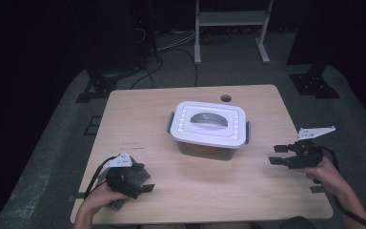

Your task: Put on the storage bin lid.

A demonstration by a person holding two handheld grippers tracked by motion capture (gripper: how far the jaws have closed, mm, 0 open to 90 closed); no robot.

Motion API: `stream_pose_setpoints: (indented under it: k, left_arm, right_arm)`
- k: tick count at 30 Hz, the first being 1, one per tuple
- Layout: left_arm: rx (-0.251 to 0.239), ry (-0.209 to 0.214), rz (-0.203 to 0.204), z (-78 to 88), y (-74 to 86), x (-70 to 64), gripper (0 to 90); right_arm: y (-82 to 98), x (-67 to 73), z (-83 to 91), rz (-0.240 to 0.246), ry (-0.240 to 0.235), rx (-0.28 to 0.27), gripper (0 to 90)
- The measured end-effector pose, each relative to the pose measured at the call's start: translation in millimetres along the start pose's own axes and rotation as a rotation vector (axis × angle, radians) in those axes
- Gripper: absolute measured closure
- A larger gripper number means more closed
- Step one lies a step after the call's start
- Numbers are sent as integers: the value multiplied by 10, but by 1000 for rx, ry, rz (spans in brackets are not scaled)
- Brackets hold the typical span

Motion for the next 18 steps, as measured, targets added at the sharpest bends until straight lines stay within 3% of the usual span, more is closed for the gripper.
stream_pose_setpoints:
  k: [18]
  left_arm:
    - [1,0,0,-4,0,-4,26]
  right_arm:
    - [250,16,-13,-43,-5,3,309]
Point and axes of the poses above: each handheld gripper's, and its own axes: z roughly backward along the jaws, y roughly out of its underside, x roughly to its left, the point moved 10 cm from there along -z, roughly forward along the jaws, and after that the axes turned 11 degrees about y, right-handed, at the moved point
